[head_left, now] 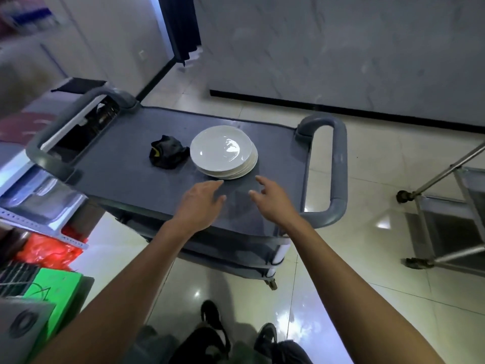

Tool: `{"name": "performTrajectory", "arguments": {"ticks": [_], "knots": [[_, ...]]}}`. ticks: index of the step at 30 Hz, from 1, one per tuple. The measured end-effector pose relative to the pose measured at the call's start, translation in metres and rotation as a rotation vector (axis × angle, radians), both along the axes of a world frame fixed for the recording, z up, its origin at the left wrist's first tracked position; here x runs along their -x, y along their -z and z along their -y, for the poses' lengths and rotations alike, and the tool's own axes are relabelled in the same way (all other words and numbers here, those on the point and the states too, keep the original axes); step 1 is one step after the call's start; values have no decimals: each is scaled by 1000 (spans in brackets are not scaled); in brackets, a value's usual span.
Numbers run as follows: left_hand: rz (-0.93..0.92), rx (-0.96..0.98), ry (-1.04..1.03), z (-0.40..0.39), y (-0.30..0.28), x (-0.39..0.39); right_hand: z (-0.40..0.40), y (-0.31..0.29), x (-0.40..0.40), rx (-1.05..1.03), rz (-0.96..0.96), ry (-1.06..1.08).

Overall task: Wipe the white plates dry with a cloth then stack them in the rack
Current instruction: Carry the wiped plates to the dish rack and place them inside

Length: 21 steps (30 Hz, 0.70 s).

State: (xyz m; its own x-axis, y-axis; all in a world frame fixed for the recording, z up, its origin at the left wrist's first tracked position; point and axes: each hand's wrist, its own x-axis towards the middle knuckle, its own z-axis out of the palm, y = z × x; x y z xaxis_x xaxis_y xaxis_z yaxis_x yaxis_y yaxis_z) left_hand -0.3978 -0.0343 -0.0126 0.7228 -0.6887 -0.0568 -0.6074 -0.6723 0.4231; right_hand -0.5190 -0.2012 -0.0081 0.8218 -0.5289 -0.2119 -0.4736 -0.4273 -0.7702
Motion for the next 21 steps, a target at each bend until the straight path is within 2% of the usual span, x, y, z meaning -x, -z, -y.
{"name": "performTrajectory", "arguments": {"ticks": [7,12,17,21], "knots": [[-42,85,-13,33,28,-86,26,14,-73,-43,35,118],[-75,-7,-7,57,49,-151,33,20,-123,-95,-27,234],[-71,-80,41,77,60,-207,33,31,-160,-44,-69,351],[-150,-86,61,86,66,-230,28,40,-174,-56,-75,430]]}}
